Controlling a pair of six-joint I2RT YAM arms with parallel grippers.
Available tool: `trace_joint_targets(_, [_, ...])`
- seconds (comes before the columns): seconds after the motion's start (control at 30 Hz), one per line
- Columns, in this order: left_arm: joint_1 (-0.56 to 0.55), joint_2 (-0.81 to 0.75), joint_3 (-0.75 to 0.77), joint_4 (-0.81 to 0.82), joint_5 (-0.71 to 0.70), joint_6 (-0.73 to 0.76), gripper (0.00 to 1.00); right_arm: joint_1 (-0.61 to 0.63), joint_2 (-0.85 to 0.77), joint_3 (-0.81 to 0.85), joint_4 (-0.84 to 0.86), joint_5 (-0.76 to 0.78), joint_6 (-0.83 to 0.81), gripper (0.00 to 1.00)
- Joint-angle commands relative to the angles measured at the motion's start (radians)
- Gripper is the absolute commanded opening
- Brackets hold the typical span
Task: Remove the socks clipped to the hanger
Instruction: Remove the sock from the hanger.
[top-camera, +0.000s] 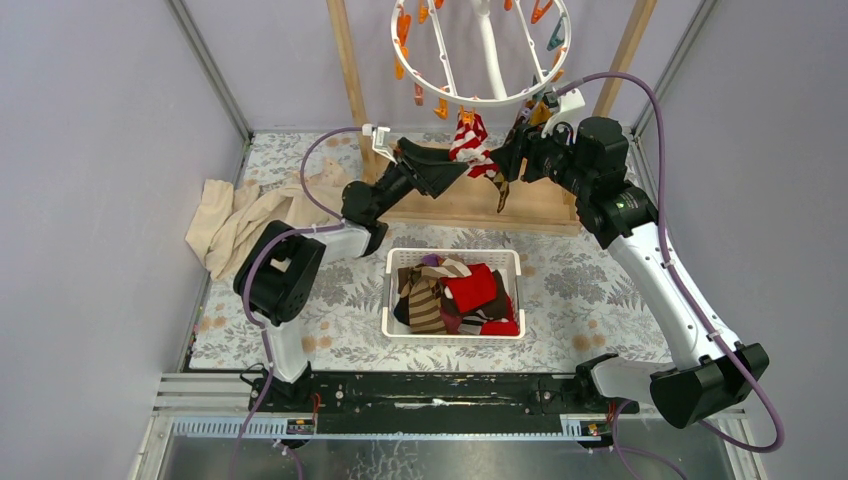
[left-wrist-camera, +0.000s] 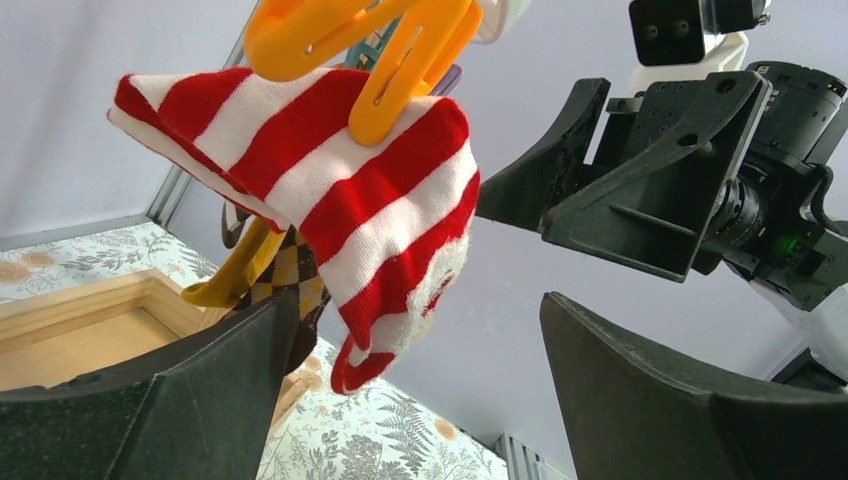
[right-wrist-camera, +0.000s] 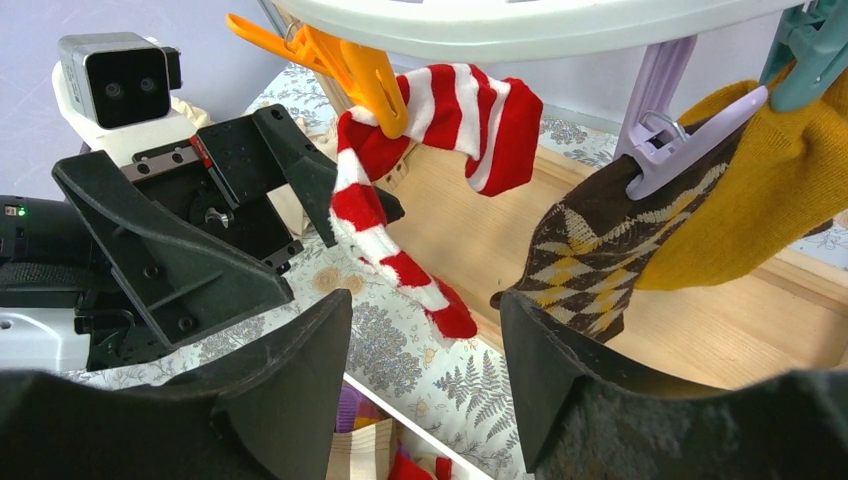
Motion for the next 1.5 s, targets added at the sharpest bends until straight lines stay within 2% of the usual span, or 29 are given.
trace_joint_targets(0.0, [-0.012, -0.024, 0.032, 0.004, 0.008, 0.047, 0.99, -0.002, -0.016, 0.042, 0.03, -0.005, -0.008, 0.63])
trace_joint_targets(0.03, [-0.013, -0.027, 0.034, -0.002, 0.007, 0.051, 0.98, -0.002, -0.016, 0.042, 0.03, -0.004, -0.008, 0.63])
trace_joint_targets(0.1, [-0.013, -0.03, 0.045, -0.018, 0.016, 0.059, 0.89, -0.002, -0.016, 0.043, 0.03, -0.007, -0.006, 0.63])
trace_joint_targets(0.2, [-0.013, -0.022, 0.078, -0.039, 0.06, 0.062, 0.6, -0.002, -0.015, 0.043, 0.035, -0.01, -0.001, 0.61])
trace_joint_targets(0.23, [-0.013, -0.016, 0.086, -0.042, 0.072, 0.058, 0.55, -0.002, -0.015, 0.043, 0.037, -0.013, 0.001, 0.61])
trace_joint_targets(0.37, [-0.013, -0.019, 0.09, -0.062, 0.078, 0.072, 0.48, -0.002, -0.015, 0.041, 0.04, -0.016, 0.009, 0.6])
trace_joint_targets(0.47, [-0.013, -0.025, 0.096, -0.086, 0.087, 0.087, 0.34, -0.002, -0.019, 0.039, 0.042, -0.015, 0.012, 0.6])
trace_joint_targets(0.7, [-0.017, -0.064, 0.089, -0.176, 0.092, 0.14, 0.09, -0.002, -0.021, 0.039, 0.074, -0.033, 0.038, 0.58])
trace_joint_targets(0.9, [-0.046, -0.137, 0.081, -0.345, 0.051, 0.261, 0.06, 0.018, -0.041, 0.022, 0.121, 0.028, 0.05, 0.57])
trace_joint_targets(1.1, [-0.093, -0.193, 0.115, -0.524, -0.006, 0.406, 0.06, 0.175, -0.05, 0.003, 0.173, 0.27, -0.023, 0.56])
trace_joint_targets(1.47, [-0.133, -0.236, 0.154, -0.714, -0.077, 0.533, 0.05, 0.27, -0.098, -0.071, 0.282, 0.582, -0.033, 0.51])
